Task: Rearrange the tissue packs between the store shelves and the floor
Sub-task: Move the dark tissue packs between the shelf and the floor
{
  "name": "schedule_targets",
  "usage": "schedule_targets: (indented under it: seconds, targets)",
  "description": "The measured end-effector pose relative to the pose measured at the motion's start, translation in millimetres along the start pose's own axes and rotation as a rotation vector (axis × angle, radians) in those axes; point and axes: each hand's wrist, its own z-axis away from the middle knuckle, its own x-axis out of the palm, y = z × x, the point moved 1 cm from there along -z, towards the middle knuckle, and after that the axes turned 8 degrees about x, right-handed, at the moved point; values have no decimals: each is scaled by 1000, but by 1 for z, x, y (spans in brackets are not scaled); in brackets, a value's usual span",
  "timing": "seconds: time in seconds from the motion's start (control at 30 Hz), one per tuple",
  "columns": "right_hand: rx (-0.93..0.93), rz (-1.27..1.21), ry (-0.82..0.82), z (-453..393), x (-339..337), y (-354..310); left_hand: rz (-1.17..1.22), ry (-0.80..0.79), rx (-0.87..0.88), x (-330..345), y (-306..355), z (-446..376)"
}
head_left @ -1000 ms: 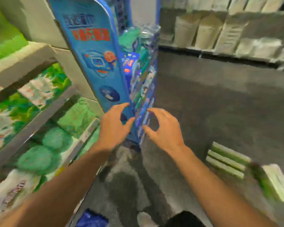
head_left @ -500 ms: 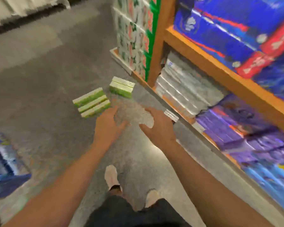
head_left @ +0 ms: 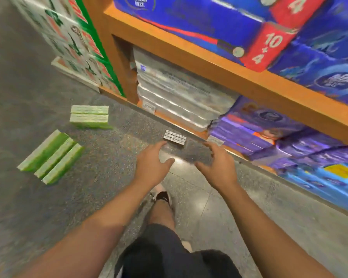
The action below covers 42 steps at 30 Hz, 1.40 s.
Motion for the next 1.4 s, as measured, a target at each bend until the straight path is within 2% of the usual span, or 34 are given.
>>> schedule_targets:
  seconds: [0.23,0.33,0.47,0.63,0.7,0.8,0.87,0.97,1.03,1.2,1.4]
  targets:
    - [126,51,-114,-173,121,9,-42,-164,-127,77,-109,-148]
    - [165,80,-140,-250,196,38,-8,-237,-137,136,-168,-204]
    - [216,181,-175,-333,303,97,-78,-288,-173,236,-254,-267]
    - [225,135,-113,-415,408,164,3,-281,-108,350,-342,-340]
    - [162,122,-118,-432,433,183,-1,-277,-121,378,-360,-360]
    - [94,105,-69,-435,447,190,89,-160,-112,397,-371,-356]
    - [70,104,-98,-422,438,182,183,-70,-142,383,-369,-339]
    - [-88,153,-185,-385,403,148,73,-71,-223,322,-346,-302]
    - [-154,166,-199,-360,371,108,41,2,-244,268,-324,-276]
    - [-474,149,-346,-288,277,-48,89,272,-469,100,-250,-197]
    - [-1008,183,-494,-157,148,-258,46,731,-620,-118,-129,-52]
